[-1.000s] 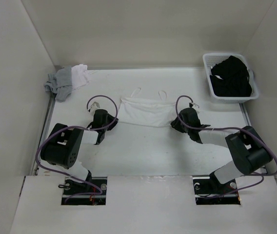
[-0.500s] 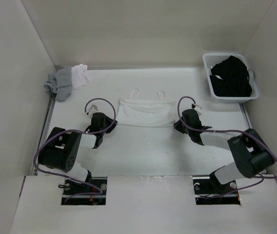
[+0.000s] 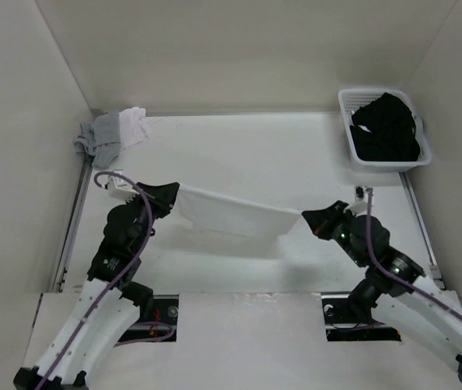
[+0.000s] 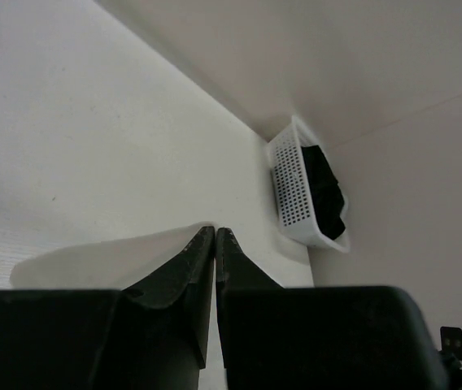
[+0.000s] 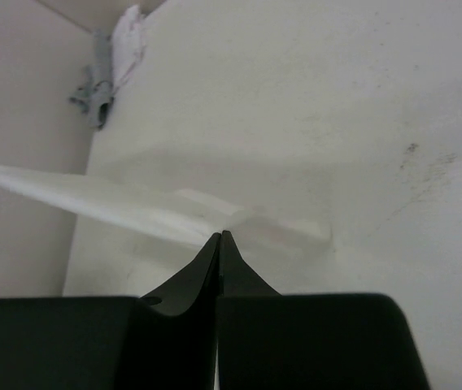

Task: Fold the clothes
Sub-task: Fold the tank top

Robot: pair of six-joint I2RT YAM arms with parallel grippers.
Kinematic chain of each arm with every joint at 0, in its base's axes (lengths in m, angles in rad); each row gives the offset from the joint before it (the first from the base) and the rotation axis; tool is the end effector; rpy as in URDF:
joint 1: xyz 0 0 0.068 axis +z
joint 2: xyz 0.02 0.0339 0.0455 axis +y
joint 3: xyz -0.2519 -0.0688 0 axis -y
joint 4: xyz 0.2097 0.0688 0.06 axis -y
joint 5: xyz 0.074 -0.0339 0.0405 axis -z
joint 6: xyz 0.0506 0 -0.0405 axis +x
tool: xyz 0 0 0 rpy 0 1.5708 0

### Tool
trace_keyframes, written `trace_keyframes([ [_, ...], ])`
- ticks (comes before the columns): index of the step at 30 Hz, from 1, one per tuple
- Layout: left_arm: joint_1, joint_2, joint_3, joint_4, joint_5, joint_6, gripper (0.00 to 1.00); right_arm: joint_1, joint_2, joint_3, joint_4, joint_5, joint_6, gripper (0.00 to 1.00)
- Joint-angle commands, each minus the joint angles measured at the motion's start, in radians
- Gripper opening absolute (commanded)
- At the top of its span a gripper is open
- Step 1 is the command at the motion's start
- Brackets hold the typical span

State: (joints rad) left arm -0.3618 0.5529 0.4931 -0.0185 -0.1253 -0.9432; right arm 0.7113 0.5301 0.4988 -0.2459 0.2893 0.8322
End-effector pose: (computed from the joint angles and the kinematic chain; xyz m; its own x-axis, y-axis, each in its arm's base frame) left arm 0.1354 -0.0445 0.2834 -0.2329 -0.7705 -0.5933 0.0786 0.5932 -0.8012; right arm 0.1094 0.0752 0.2608 -0.4485 0.5490 -0.7053 -0.1280 0.7415 0.6586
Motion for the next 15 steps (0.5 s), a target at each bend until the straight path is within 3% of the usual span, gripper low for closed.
trace_keyframes([
  [1, -0.044, -0.115, 0.094, -0.282, -0.083, 0.043, 0.0, 0.113, -0.129, 0.128, -0.304, 0.118, 0.027, 0.0],
  [5, -0.102, -0.191, 0.139, -0.388, -0.145, 0.026, 0.0, 0.303, -0.179, 0.237, -0.421, 0.218, 0.087, 0.0],
  [9, -0.134, -0.16, 0.095, -0.383, -0.169, 0.004, 0.0, 0.408, -0.092, 0.261, -0.399, 0.29, 0.09, 0.0],
  [12, -0.118, -0.07, 0.05, -0.318, -0.175, 0.007, 0.01, 0.322, 0.031, 0.232, -0.279, 0.249, 0.015, 0.0],
  [15, -0.061, 0.092, 0.022, -0.16, -0.16, 0.023, 0.01, 0.108, 0.169, 0.176, -0.095, 0.095, -0.089, 0.0],
])
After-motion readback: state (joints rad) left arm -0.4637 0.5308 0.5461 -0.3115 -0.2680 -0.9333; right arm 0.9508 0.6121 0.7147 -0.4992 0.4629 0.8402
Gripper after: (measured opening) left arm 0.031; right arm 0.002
